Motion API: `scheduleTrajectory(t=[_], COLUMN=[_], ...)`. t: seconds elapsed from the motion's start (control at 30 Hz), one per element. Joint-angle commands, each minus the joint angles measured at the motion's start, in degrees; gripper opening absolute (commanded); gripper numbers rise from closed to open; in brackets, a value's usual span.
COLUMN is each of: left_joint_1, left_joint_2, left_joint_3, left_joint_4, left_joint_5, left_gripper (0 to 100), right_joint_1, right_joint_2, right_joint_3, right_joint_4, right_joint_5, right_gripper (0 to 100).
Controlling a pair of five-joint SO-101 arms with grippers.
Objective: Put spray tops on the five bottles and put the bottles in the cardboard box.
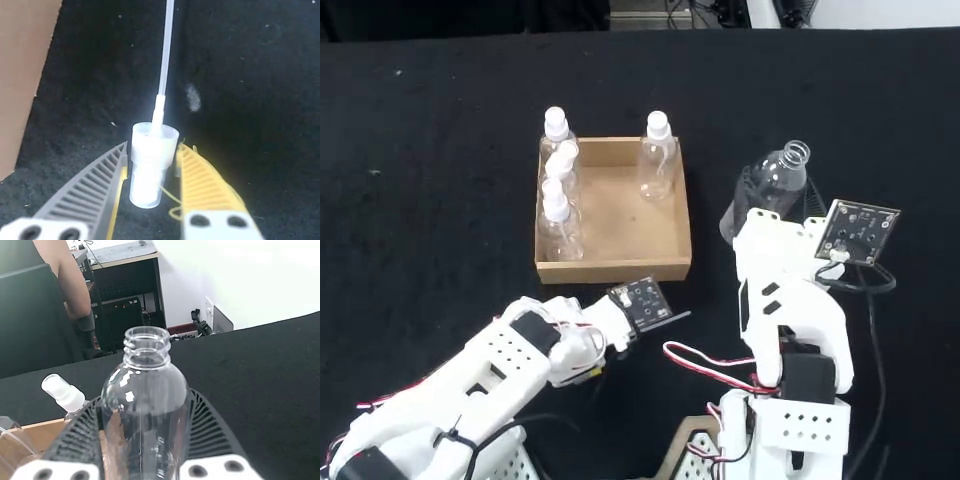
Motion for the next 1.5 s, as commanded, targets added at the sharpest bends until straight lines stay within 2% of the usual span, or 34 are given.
scheduleTrajectory(t=[0.0, 1.47], left_joint_1=[0.3, 0.4], left_joint_2=[-0.5, -0.5], left_joint_3=[-0.2, 0.1], left_joint_4=[-0.5, -0.4], left_joint_5=[-0.4, -0.4], left_gripper=[8, 7], right_joint_1=[1.1, 1.1], right_joint_2=[-1.4, -1.4], right_joint_3=[-0.7, 0.6], right_joint_4=[-1.9, -3.5], right_joint_5=[-0.4, -0.4], right_gripper=[1.1, 1.1])
